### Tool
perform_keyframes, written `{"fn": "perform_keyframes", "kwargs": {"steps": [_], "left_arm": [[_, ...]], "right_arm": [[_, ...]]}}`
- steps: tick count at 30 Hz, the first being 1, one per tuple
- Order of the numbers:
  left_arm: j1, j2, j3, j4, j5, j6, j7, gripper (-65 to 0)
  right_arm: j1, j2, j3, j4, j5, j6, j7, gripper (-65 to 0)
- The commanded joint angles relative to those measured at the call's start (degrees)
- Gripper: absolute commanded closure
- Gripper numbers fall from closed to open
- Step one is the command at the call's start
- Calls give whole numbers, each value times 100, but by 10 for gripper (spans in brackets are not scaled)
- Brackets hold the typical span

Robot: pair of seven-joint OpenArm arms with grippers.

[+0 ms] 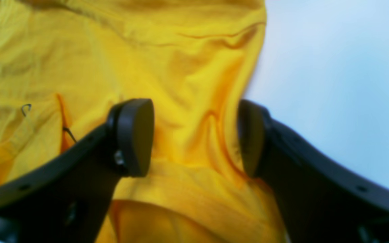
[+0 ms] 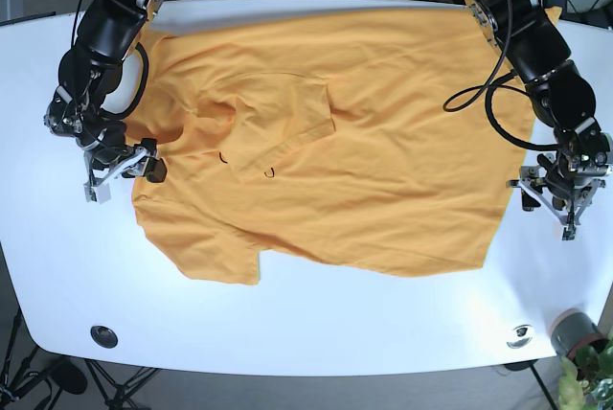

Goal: Fold the T-shirt properly
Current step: 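Grasp the shirt's side edges with both grippers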

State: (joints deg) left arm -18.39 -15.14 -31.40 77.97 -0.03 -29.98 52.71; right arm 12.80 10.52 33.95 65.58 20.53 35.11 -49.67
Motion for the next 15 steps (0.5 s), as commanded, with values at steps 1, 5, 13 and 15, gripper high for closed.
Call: {"fn": "perform_keyframes", "kwargs": {"steps": [1,5,13,15], "left_arm": [[-134,-126,-21,93,-45,22,-106,-338],[-134,-126,-21,84,-45,22,-106,-338],[-134,-240,-3,84,-45,4,-106,-338],[-134,-249,-12,84,-45,4,-106,-338]], "right_arm": [[-62,77,11,119,-1,10,-66,-400],[-300,33,-6,435,245,1,-268,-403],[-598,86,11,462,782,-17,-382,-401],[-669,95,29,470,790,-17,-382,-401]]}}
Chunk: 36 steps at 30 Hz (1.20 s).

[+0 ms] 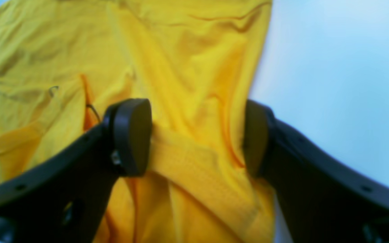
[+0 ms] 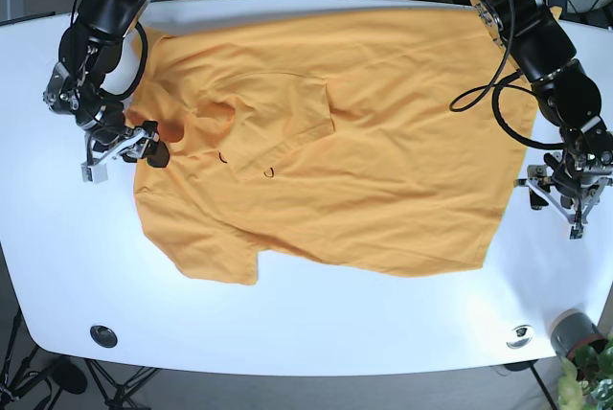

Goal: Fold the T-shirt properly
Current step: 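Grasp the shirt's side edges with both grippers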

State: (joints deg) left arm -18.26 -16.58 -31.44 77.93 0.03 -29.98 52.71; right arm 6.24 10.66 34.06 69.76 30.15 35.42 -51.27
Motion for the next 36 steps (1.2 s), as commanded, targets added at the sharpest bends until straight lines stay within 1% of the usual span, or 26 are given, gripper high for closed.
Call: {"fn": "perform_keyframes", "kwargs": {"steps": [1,5,7,11,12,14,17,19,21,26,36], "left_arm": [[-147,-105,-8,88,-52,4,-106,-338],[-147,-105,-8,88,-52,-5,-106,-338],[-147,-105,-8,88,-52,-5,-106,-338],[-77,-105,1,79,-52,-5,-115,-338],[-77,-96,1,79,-52,-5,-115,-338],[-68,-96,1,79,-52,-5,-115,-338],[-68,-96,1,79,-52,-5,-115,-338],[-68,-96,1,79,-52,-5,-115,-338],[-68,-96,1,79,-52,-5,-115,-338],[-68,-105,1,88,-52,-5,-115,-338],[64,-105,1,115,-60,-5,-115,-338]], "right_arm": [[-57,91,79,53,-171,-47,-223,-401],[-162,161,607,53,-171,-39,-223,-407],[-180,196,651,53,-171,-3,-232,-409],[-171,222,703,53,-171,-3,-381,-409],[-162,266,765,62,-154,-3,-451,-409],[-154,310,818,62,40,-3,-619,-409],[-171,319,809,62,391,-3,-786,-409],[-171,293,791,53,594,-39,-873,-409],[-171,266,774,53,646,-39,-926,-409],[-127,99,475,53,620,-47,-970,-409],[233,64,422,27,611,-56,-961,-401]]}}
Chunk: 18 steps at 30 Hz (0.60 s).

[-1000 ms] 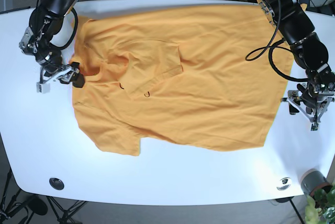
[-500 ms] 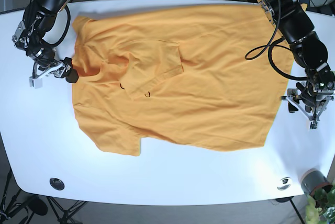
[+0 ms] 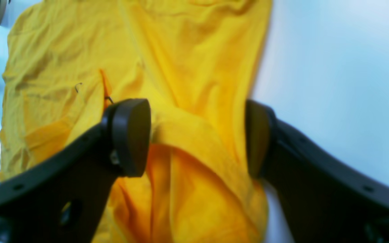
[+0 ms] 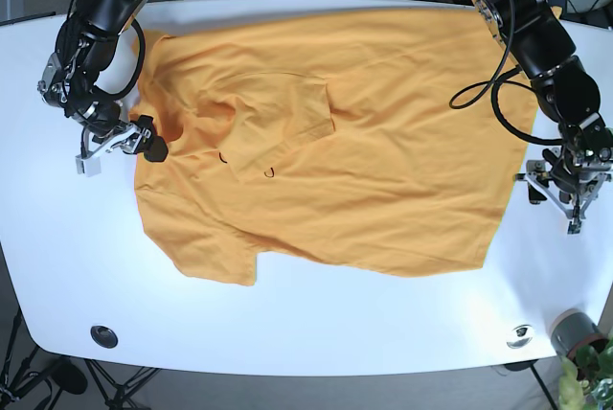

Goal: Fold the T-shirt properly
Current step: 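Grasp the shirt's side edges with both grippers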

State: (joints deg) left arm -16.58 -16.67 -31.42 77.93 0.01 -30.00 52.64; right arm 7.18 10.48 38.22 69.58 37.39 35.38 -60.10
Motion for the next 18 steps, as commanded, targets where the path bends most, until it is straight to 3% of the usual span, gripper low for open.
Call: {"fn": "perform_keyframes", "kwargs": {"steps": [1,9,18], "left_arm": [[-105,-96,-1,115,-58,-2,-108,-338],[-78,-96,-1,115,-58,-2,-108,-338],[-114,-96,-1,115,-58,-2,-108,-338]], "right_arm": [[174,82,7,35,-121,-52,-78,-401],[631,73,51,-193,-754,-52,-61,-401],[781,46,-2,-747,-824,-52,89,-400]]}}
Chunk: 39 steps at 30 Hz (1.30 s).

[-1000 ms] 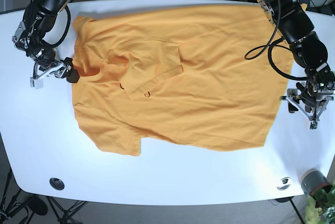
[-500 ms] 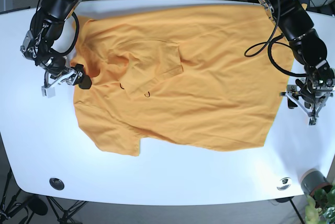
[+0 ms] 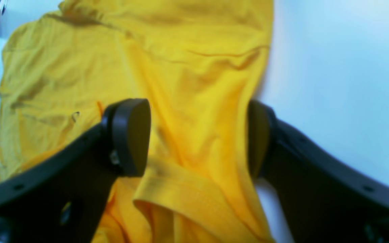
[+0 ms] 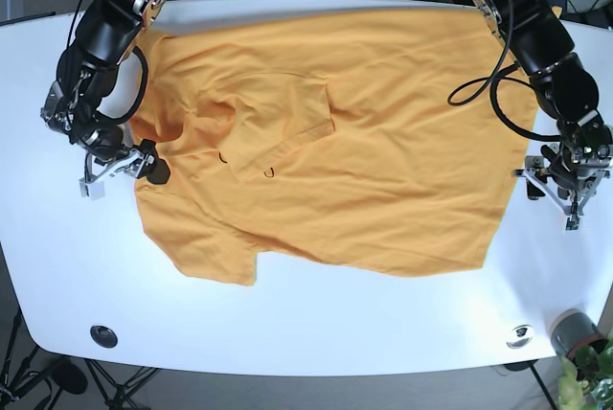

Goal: Fold the T-shirt properly
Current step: 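Grasp the shirt's side edges with both grippers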

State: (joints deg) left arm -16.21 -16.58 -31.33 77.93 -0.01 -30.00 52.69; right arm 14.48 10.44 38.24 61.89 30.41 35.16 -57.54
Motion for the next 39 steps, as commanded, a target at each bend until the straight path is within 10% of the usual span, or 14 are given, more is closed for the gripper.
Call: {"fn": "perform_keyframes", "kwargs": {"steps": [1,8,21,29,39], "left_arm": [[-151,-105,-10,115,-56,-2,-113,-338],[-151,-105,-1,88,-56,-2,-113,-338],[-661,-105,69,-325,-47,33,-121,-340],[-1443,-201,263,-1652,-56,253,-526,-494],[-2269,-245,861,-3797,-56,508,-1844,-515]], "right_arm": [[51,42,-4,22,-127,-30,-167,-400],[7,42,-4,31,-74,-30,-202,-387],[7,51,-4,31,-127,-30,-193,0],[-2,51,-4,365,-127,-30,-193,0],[-2,77,-4,488,-127,-21,-193,0]]}}
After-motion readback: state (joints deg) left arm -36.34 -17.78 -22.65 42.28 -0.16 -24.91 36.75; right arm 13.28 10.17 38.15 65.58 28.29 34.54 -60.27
